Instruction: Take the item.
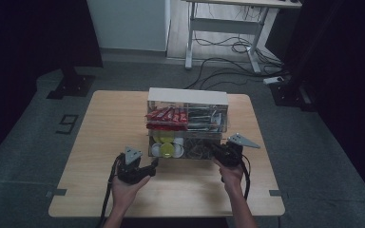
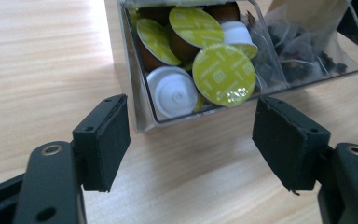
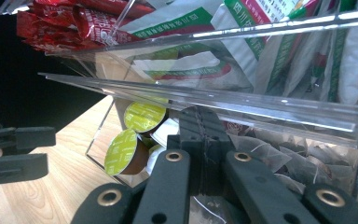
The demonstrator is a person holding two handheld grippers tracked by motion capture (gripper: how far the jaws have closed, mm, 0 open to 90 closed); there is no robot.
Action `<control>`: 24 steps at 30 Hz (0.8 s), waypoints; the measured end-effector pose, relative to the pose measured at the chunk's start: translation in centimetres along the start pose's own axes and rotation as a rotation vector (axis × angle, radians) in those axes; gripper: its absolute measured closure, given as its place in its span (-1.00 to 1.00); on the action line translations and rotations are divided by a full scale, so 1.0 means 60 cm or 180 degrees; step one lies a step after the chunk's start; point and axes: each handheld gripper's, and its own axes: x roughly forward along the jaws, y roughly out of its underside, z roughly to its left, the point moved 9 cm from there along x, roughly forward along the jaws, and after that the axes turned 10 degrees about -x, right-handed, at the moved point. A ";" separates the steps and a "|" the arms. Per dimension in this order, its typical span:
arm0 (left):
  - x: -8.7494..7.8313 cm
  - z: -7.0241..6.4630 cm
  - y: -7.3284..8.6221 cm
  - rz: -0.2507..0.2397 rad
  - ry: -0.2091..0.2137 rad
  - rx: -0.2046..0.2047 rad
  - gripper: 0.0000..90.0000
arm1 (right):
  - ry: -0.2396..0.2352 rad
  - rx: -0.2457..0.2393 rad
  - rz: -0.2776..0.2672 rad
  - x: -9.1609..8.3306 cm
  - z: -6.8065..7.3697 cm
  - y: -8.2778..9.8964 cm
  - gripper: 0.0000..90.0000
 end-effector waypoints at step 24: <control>0.070 -0.032 -0.002 0.0005 -0.0160 0.0138 -0.38 | -0.0027 0.0034 -0.0063 -0.004 0.003 -0.006 0.99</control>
